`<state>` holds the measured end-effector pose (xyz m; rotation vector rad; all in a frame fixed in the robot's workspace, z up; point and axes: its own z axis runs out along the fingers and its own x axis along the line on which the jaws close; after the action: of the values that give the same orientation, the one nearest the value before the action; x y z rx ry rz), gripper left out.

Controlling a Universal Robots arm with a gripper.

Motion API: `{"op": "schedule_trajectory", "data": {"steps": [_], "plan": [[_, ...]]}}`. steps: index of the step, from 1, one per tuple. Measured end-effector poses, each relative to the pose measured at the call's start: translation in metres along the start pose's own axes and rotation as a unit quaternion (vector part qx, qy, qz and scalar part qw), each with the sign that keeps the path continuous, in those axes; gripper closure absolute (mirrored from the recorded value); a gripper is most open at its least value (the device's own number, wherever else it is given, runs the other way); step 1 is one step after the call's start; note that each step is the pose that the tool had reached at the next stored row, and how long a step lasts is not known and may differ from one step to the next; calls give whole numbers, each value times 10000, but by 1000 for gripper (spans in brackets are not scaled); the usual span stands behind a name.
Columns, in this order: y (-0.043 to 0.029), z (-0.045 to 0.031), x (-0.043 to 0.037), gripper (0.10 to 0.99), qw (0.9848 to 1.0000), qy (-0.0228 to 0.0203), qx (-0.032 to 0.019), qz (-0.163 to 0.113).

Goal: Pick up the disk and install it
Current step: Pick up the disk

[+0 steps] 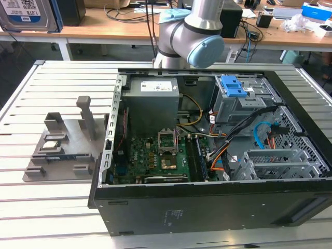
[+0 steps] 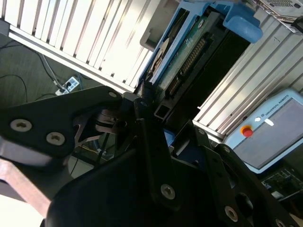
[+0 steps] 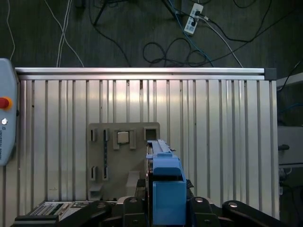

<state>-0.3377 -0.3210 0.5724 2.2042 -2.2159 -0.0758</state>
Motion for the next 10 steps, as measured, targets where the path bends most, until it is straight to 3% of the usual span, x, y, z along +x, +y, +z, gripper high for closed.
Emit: {"op": "schedule_trajectory", "data": {"steps": [2, 10], "plan": [[-54, -2, 0, 718, 10000, 0, 0, 0], [-389, -17, -2, 718, 10000, 0, 1, 0]]}}
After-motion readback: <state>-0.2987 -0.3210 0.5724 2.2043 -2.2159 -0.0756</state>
